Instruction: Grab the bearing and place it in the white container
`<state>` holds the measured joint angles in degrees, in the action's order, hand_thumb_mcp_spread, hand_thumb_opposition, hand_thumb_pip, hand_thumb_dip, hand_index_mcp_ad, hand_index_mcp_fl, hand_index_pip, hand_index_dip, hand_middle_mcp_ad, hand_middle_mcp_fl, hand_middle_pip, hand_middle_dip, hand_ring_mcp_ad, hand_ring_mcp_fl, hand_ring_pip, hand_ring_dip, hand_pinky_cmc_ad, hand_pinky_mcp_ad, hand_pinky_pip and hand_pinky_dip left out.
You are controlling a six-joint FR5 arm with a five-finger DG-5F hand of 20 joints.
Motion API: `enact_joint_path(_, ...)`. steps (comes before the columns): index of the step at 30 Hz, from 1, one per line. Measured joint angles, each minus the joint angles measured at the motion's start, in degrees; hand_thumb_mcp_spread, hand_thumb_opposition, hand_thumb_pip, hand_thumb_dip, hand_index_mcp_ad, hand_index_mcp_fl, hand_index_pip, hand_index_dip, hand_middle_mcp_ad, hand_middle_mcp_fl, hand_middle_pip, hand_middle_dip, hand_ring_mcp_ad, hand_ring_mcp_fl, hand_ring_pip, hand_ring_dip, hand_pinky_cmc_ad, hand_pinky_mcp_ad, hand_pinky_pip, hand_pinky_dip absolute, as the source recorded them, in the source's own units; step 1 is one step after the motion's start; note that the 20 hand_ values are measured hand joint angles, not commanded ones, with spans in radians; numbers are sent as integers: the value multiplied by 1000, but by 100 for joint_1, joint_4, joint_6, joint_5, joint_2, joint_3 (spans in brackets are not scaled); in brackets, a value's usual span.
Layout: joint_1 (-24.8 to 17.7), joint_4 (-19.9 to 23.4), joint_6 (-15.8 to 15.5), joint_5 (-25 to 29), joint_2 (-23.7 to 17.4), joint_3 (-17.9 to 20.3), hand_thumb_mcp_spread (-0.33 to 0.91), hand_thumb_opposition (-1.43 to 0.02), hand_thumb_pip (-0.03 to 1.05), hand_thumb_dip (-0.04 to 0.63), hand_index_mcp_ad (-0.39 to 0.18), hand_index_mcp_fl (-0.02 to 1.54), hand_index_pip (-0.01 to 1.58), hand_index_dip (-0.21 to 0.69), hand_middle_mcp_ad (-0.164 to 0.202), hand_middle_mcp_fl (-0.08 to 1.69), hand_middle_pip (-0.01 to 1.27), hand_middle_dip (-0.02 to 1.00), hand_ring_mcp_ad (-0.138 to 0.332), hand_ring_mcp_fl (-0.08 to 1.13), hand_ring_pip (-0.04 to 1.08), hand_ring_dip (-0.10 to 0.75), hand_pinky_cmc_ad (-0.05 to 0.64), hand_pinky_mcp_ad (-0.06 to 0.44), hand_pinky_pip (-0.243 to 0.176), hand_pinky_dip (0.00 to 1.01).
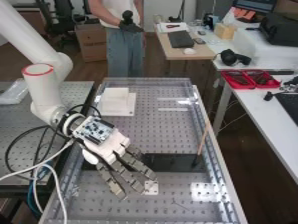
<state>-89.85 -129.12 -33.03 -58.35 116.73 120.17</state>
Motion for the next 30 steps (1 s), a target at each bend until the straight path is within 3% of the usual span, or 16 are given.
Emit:
enact_joint_path(10,20,-72,-6,-104,9,-30,391,-859,648,269,-52,24,1541,173,45,9,134,157,164,0,66,72,393,291,-120,283)
enact_joint_path(12,23,-125,15,-137,9,-36,405,-862,648,295,-51,24,1545,173,45,9,138,157,164,2,70,72,393,291,-120,283)
enact_joint_path(15,21,-160,22,-147,6,-37,398,-883,730,316,-56,24,1536,168,45,10,138,157,164,2,70,72,389,291,-124,283)
enact_joint_path(28,-10,-255,23,-172,-35,-46,393,-895,733,346,-56,24,1499,168,45,7,127,157,164,0,66,72,393,291,-124,283)
enact_joint_path(30,-11,-259,49,-169,-37,-46,393,-895,777,346,-56,24,1499,168,45,7,127,157,164,0,66,72,393,291,-124,283)
